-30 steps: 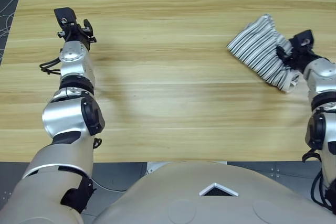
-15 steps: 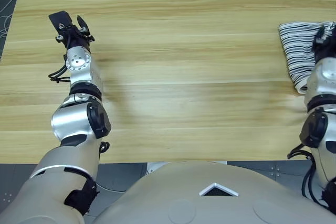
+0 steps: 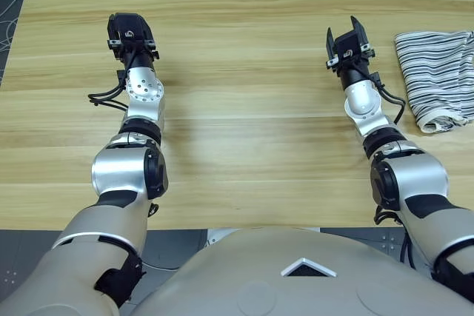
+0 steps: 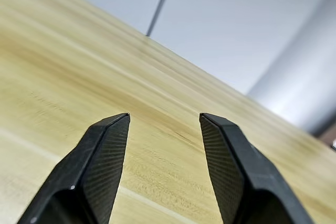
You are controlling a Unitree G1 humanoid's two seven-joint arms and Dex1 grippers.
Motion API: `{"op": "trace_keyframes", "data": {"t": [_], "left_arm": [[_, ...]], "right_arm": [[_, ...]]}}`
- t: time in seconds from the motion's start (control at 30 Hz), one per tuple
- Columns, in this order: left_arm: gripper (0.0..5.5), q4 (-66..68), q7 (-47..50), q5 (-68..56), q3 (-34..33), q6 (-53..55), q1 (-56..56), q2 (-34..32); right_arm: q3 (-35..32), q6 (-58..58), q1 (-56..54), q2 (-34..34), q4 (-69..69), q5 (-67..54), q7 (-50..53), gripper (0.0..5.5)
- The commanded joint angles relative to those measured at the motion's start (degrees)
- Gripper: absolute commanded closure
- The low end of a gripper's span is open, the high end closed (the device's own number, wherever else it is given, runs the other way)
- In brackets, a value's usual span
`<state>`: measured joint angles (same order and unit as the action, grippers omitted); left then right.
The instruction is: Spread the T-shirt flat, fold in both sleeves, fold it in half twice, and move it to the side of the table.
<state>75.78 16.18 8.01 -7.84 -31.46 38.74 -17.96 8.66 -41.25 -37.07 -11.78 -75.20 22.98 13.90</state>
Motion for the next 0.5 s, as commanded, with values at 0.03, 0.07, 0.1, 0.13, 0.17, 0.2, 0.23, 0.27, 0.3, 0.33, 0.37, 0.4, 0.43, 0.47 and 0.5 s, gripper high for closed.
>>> {"op": "trace_keyframes", "data": {"t": [0.03,0.07,0.1,0.13,0.17,0.2,0.23,0.27,0.3,0.33,0.37,0.4,0.43,0.47,0.5], "left_arm": [[2.8,-0.16,-2.12,-0.73,-0.64,-3.76,-0.59,0.84],[2.8,-0.14,-0.26,1.2,1.01,-4.01,-0.62,0.78],[2.8,-0.09,0.82,2.28,1.97,-4.15,-0.62,0.8],[2.8,-0.05,1.41,2.86,2.42,-4.34,-0.63,0.86],[2.8,-0.01,1.64,3.26,2.76,-4.4,-0.58,0.96],[2.8,0.08,0.74,3.51,3.1,-4.34,-0.46,1.36],[2.8,0.16,0.81,4.49,4.12,-4.23,-0.37,1.59],[2.8,0.19,0.88,5.3,5.01,-4.19,-0.33,1.71],[2.8,0.16,1.77,6.49,6.05,-4.19,-0.4,1.56],[2.8,0.06,3.34,8.14,7.42,-4.35,-0.55,1.34],[2.8,0.0,4.02,9.37,8.51,-4.56,-0.62,1.28],[2.8,0.02,4.68,10.37,9.39,-4.55,-0.59,1.22],[2.8,0.07,5.02,10.86,9.86,-4.54,-0.59,1.15],[2.8,0.16,5.14,11.01,10.04,-4.45,-0.67,1.0],[2.8,0.22,5.2,10.99,10.1,-4.41,-0.76,0.83]], "right_arm": [[0.14,-0.02,-0.06,-1.28,-0.66,0.47,2.93,3.05],[-0.41,-0.37,-0.02,-1.35,-0.75,-0.18,2.74,3.05],[-1.08,-0.73,0.0,-1.33,-0.81,-1.0,2.1,3.05],[-1.47,-0.96,0.02,-1.33,-0.84,-1.48,1.66,3.05],[-1.83,-1.1,0.02,-1.31,-0.87,-1.81,1.03,3.05],[-1.76,-1.25,0.06,-1.39,-0.86,-1.75,0.9,3.05],[-1.54,-1.38,0.08,-1.48,-0.82,-1.46,1.04,3.05],[-1.2,-1.4,0.04,-1.52,-0.79,-1.12,1.36,3.05],[-0.9,-1.36,-0.07,-1.43,-0.77,-0.86,1.59,3.05],[-0.73,-1.36,-0.2,-1.27,-0.77,-0.71,1.71,3.05],[-0.71,-1.38,-0.25,-1.11,-0.77,-0.76,1.72,3.05],[-0.33,-1.21,-0.32,-1.1,-0.75,-0.29,2.31,3.05],[-0.09,-1.11,-0.39,-1.04,-0.76,-0.02,2.6,3.05],[0.15,-1.03,-0.53,-0.87,-0.78,0.19,2.69,3.05],[0.31,-1.03,-0.66,-0.7,-0.81,0.3,2.67,3.05]]}}
